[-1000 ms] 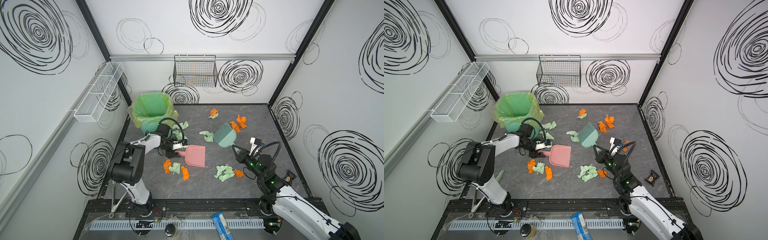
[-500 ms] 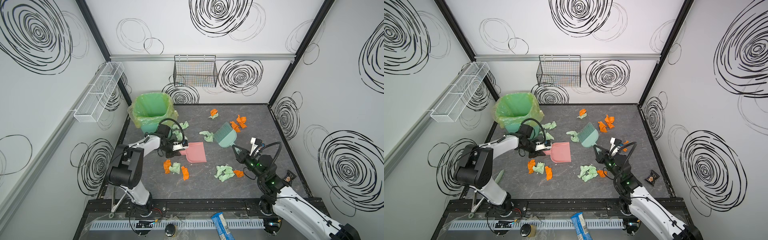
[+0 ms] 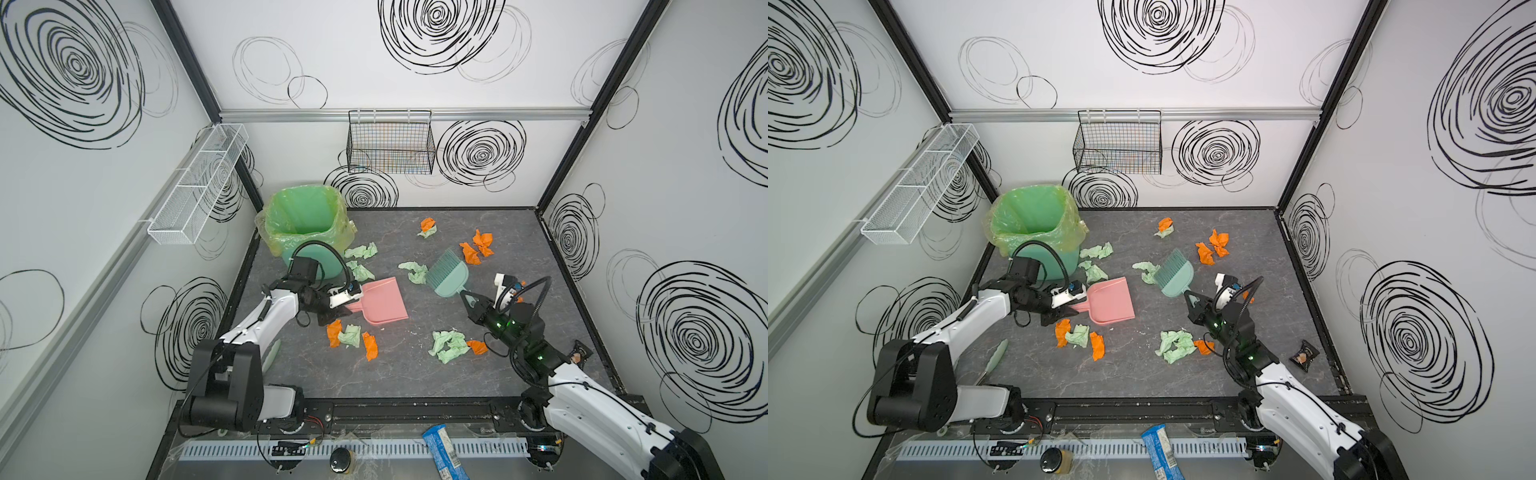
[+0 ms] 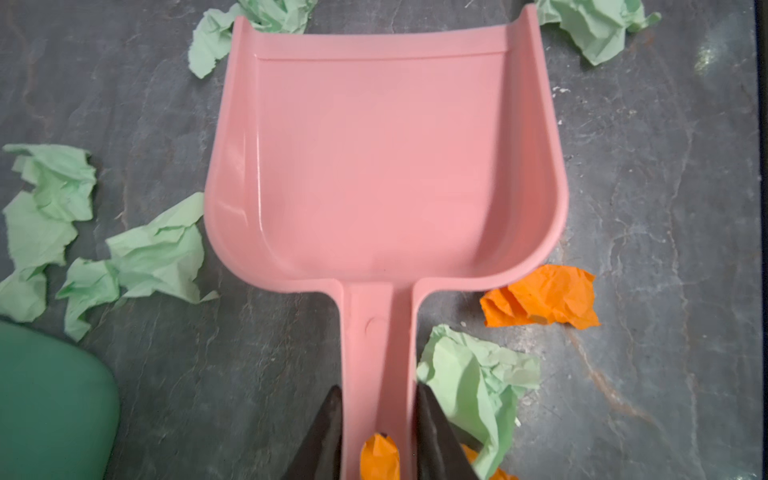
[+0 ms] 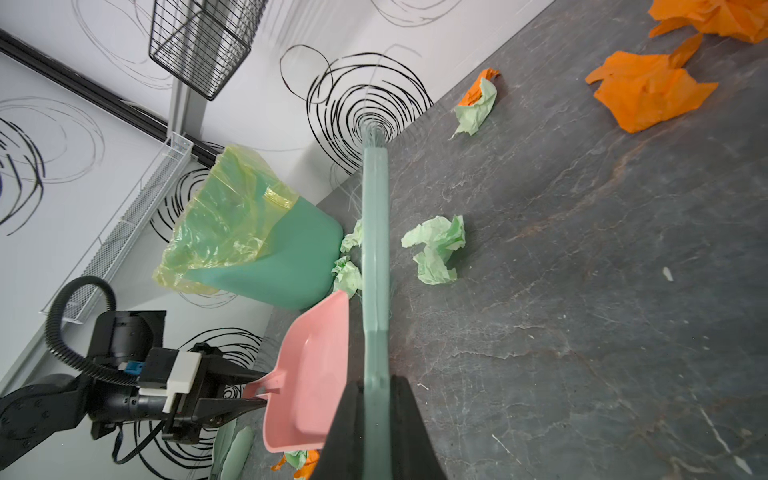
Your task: Sweep away the paper scraps from the table
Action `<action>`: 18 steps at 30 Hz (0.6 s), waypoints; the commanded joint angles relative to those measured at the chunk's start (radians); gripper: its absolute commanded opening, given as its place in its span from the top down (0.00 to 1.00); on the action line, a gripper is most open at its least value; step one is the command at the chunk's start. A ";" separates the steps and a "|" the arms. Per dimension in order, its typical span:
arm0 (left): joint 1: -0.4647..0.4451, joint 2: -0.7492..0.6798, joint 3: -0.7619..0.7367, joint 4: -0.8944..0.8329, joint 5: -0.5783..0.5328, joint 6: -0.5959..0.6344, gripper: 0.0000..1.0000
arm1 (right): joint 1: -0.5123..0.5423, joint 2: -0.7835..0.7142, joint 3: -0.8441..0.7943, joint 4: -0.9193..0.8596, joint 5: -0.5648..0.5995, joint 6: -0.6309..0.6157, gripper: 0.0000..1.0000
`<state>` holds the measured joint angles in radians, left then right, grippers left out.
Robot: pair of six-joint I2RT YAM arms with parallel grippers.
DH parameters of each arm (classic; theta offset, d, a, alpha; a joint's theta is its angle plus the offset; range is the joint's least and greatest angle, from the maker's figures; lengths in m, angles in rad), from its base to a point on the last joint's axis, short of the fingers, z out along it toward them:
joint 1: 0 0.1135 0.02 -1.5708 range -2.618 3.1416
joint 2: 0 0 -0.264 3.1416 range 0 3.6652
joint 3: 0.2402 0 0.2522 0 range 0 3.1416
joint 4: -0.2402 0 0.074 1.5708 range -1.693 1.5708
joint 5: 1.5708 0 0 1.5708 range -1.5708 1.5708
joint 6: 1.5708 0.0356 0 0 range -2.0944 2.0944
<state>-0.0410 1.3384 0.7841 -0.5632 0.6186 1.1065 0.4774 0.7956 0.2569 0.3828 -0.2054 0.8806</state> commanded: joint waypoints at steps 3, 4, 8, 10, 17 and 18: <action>0.112 -0.096 -0.049 -0.081 0.055 0.018 1.00 | 0.000 0.213 0.207 0.029 -0.102 0.014 1.00; 0.133 -0.114 -0.056 -0.095 0.060 0.029 1.00 | 0.000 0.253 0.231 0.054 -0.118 0.028 1.00; 0.224 -0.182 -0.087 -0.149 0.073 0.082 1.00 | 0.020 0.467 0.409 0.070 -0.154 0.064 1.00; 0.257 -0.206 -0.095 -0.174 0.073 0.109 1.00 | 0.029 0.579 0.527 0.025 -0.163 0.083 1.00; 0.369 -0.244 -0.101 -0.287 0.119 0.211 1.00 | 0.046 1.020 0.926 0.079 -0.347 0.215 1.00; 0.381 -0.246 -0.103 -0.298 0.124 0.223 1.00 | 0.048 1.065 0.960 0.099 -0.359 0.244 1.00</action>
<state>0.3099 1.1053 0.6918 -0.7792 0.6807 1.2541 0.5175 1.7607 1.1324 0.4278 -0.4656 1.0264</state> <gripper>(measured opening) 0.283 0.102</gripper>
